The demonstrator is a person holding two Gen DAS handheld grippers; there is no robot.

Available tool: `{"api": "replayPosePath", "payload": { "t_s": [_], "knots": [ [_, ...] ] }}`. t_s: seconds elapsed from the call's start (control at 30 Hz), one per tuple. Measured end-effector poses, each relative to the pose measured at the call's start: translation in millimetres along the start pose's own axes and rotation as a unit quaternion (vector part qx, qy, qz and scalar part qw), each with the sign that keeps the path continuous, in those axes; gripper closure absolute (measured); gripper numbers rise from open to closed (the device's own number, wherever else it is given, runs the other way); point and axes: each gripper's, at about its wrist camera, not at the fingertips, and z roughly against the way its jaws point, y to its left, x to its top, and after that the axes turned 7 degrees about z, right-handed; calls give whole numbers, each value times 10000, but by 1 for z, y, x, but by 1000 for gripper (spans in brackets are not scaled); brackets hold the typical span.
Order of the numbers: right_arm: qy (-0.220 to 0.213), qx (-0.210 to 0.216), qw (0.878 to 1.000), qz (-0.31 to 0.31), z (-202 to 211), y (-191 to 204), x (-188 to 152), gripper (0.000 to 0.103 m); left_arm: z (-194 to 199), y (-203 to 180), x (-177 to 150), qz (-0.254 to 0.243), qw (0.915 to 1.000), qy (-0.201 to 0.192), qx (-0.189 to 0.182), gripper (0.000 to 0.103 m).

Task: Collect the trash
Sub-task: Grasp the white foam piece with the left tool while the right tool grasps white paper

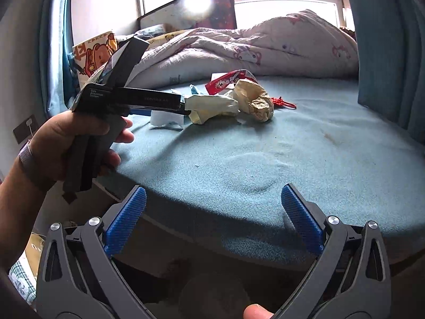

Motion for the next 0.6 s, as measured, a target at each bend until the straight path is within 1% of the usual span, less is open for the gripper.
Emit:
{"api": "replayPosePath", "payload": {
  "t_s": [0.03,0.07,0.1,0.13,0.27,0.33,0.4,0.47,0.53,0.6],
  "knots": [
    [-12,-2,10000,5,0,0,2,5,-1,1,1,15,10000,34,-41,13],
    [-22,-3,10000,18,0,0,4,5,-2,2,1,18,9999,50,-104,16],
    [-35,-6,10000,25,0,1,5,5,-2,1,-1,-6,9999,50,-147,28],
    [-41,-11,10000,29,0,1,7,5,-1,1,-2,-52,10000,4,-74,35],
    [8,-73,10000,47,-2,2,14,5,9,1,-9,-94,9997,-105,-213,38],
    [22,-80,9999,84,-2,3,19,5,16,5,-14,-72,9996,-161,-204,39],
    [57,-95,9998,188,-5,5,27,5,25,12,-19,-11,9994,-220,-273,40],
    [190,-138,9992,329,-15,6,38,5,34,20,-22,28,9991,-282,-323,40],
    [462,-227,9981,342,-31,3,51,5,41,28,-24,39,9989,-352,-298,40],
    [497,-254,9981,245,-45,-1,65,5,47,38,-25,59,9989,-425,-208,40]
  ]
}}
